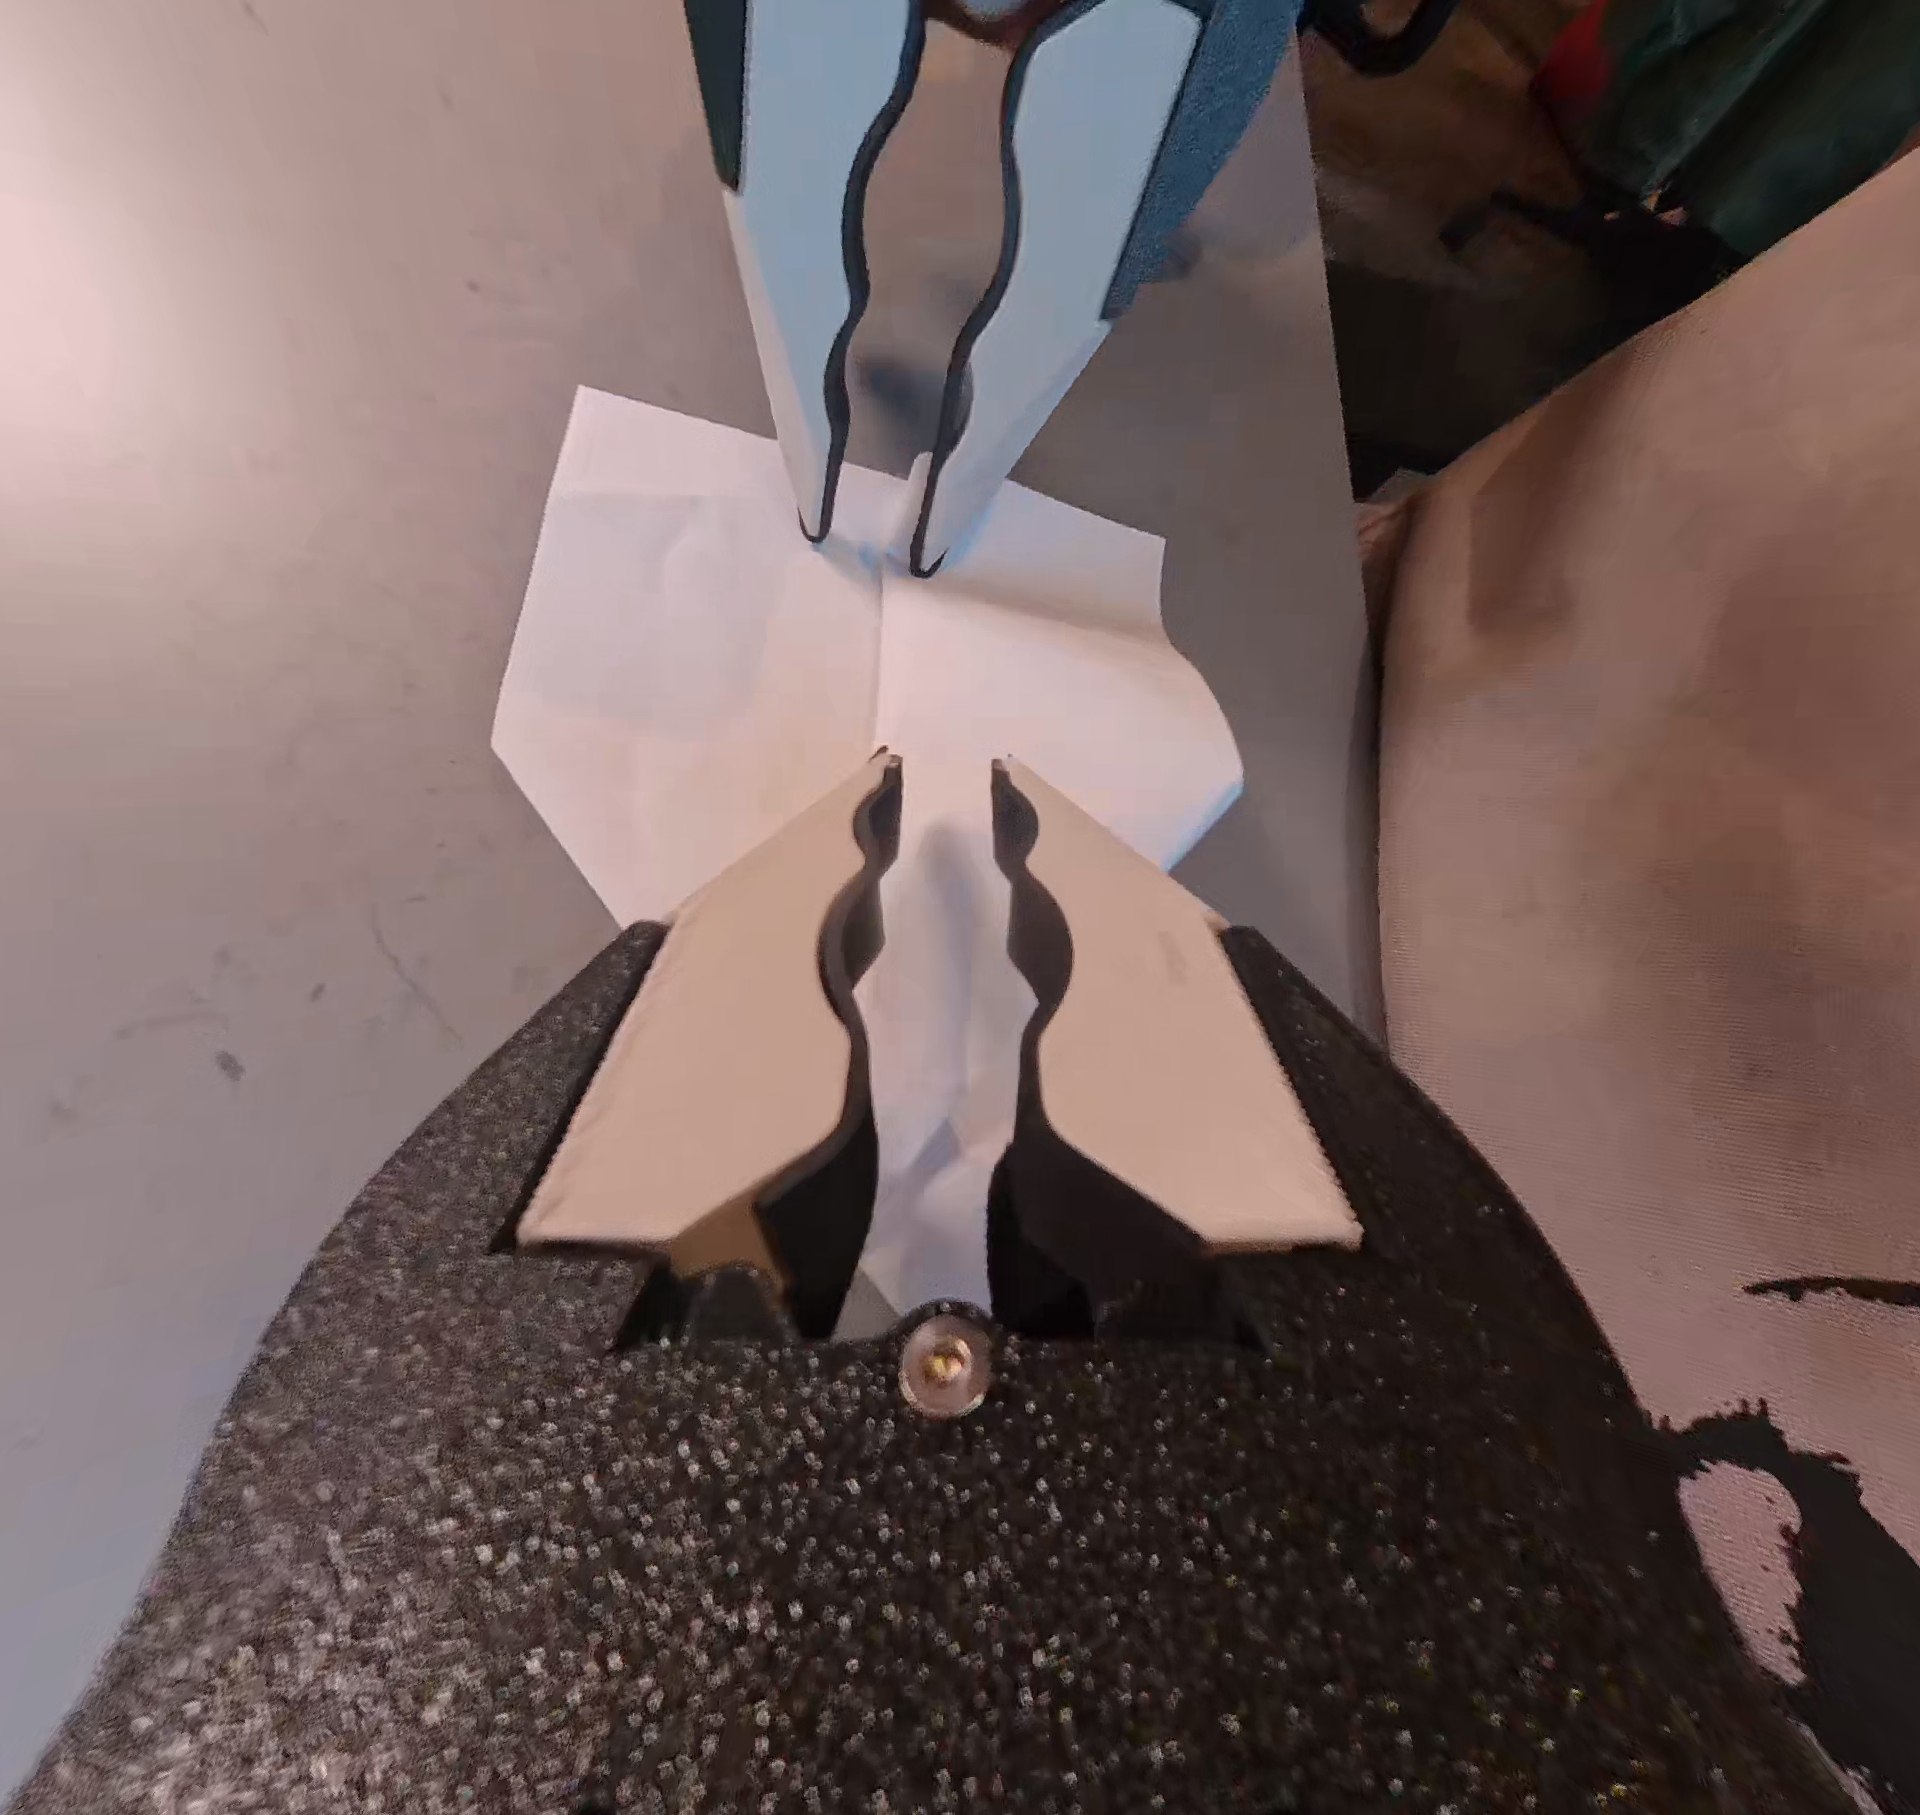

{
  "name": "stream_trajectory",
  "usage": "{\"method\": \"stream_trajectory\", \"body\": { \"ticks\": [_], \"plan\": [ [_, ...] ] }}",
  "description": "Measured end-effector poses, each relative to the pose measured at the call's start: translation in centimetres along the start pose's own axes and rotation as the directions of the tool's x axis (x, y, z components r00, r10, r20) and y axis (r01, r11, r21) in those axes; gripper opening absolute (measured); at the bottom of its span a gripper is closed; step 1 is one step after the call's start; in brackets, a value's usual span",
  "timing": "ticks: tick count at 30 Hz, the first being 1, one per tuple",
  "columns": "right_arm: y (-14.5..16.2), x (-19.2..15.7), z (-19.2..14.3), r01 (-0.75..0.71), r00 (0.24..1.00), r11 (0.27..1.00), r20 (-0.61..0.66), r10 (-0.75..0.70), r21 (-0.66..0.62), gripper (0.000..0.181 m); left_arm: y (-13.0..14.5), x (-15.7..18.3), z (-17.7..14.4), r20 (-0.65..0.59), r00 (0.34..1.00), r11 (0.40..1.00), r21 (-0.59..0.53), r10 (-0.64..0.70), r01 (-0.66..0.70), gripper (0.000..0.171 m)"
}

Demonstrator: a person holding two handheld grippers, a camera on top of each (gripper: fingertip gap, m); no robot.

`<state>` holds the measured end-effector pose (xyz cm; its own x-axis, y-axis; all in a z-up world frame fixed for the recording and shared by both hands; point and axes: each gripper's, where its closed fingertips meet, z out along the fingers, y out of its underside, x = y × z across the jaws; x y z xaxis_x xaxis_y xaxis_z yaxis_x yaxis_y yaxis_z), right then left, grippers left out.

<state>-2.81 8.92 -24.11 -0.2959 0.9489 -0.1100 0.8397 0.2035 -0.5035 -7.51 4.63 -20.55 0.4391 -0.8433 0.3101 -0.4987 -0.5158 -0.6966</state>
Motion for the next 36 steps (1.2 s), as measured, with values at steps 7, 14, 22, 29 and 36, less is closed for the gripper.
{"method": "stream_trajectory", "body": {
  "ticks": [7,14,22,29,36],
  "plan": [
    [-0.3,0.0,0.2,-0.039,0.999,0.998,0.008,0.039,0.041,0.019,0.6,4.0,1.6,0.190,0.939,0.958,-0.039,0.288,-0.285,0.049],
    [-0.2,0.0,0.2,0.009,1.000,0.999,0.002,-0.009,0.050,0.020,3.0,2.9,2.5,0.277,0.858,0.900,-0.190,0.433,-0.393,0.010],
    [-0.3,-0.3,0.0,-0.066,0.994,0.993,0.094,0.056,0.101,0.027,4.1,2.7,2.6,0.236,0.909,0.936,-0.169,0.343,-0.309,0.000],
    [-0.2,-0.2,-0.2,-0.129,0.970,0.988,0.221,0.106,0.088,0.024,4.1,2.7,2.6,0.187,0.952,0.967,-0.128,0.243,-0.222,0.000],
    [0.2,0.3,-0.1,-0.005,0.986,1.000,0.166,0.003,0.009,0.010,4.1,2.7,2.6,0.163,0.966,0.977,-0.107,0.200,-0.185,0.000]
  ]
}}
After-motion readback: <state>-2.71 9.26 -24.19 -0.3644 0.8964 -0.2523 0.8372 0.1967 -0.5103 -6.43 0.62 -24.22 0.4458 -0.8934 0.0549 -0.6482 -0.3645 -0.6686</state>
